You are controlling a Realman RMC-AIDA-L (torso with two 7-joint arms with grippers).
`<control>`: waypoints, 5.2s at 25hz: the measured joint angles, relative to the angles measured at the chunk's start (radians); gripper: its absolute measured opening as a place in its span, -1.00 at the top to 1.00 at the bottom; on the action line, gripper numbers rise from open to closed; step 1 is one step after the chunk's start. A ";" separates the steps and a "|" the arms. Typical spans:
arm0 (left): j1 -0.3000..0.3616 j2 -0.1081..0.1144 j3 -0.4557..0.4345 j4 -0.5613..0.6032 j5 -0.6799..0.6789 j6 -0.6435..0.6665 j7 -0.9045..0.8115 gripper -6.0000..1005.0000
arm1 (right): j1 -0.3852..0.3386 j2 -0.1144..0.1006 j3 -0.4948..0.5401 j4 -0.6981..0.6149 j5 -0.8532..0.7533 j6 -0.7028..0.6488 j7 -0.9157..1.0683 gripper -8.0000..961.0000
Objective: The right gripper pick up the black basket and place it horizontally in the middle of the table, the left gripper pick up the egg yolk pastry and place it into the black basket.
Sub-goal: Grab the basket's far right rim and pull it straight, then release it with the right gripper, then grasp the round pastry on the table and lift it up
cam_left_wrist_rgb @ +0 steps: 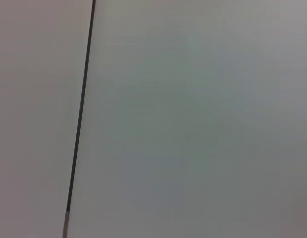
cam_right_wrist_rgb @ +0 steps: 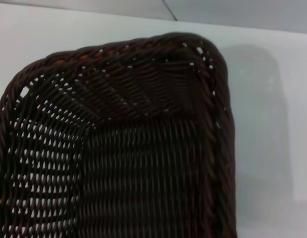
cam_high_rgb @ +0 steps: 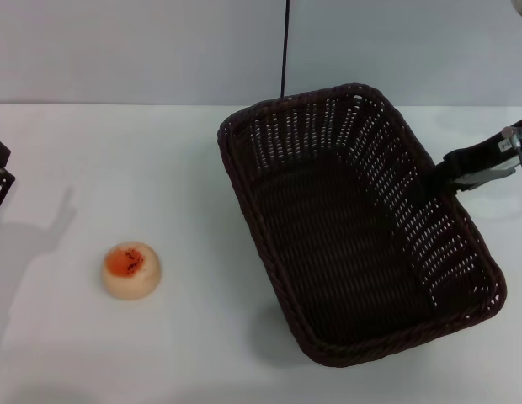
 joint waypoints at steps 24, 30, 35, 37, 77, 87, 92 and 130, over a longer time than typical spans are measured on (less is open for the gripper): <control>0.011 -0.003 0.000 -0.004 0.001 0.008 0.000 -0.64 | 0.011 0.019 -0.117 -0.154 0.006 -0.047 -0.085 0.74; 0.017 -0.003 0.006 -0.006 0.005 0.013 0.000 -0.64 | 0.026 0.033 -0.236 -0.208 0.001 -0.043 -0.231 0.74; 0.036 -0.004 0.019 -0.009 0.009 0.025 0.000 -0.64 | 0.029 0.051 -0.314 -0.283 0.000 -0.017 -0.357 0.74; 0.045 -0.004 0.029 -0.011 0.009 0.033 0.000 -0.63 | 0.027 0.059 -0.341 -0.322 0.003 -0.013 -0.408 0.74; 0.080 -0.002 0.053 -0.065 0.009 0.053 0.000 -0.62 | -0.085 0.088 -0.664 -0.452 0.126 0.213 -0.649 -0.18; 0.061 0.003 0.153 0.084 0.020 0.112 -0.151 -0.62 | -0.276 0.091 -0.568 -0.735 0.249 0.223 -0.621 -0.56; 0.027 0.003 0.325 0.262 0.020 0.112 -0.314 -0.61 | -0.461 0.093 -0.414 -0.785 0.605 0.264 -0.674 -0.56; -0.082 -0.007 0.916 0.443 0.019 -0.178 -0.486 -0.60 | -0.833 0.078 0.051 0.186 1.729 -0.188 -1.291 -0.55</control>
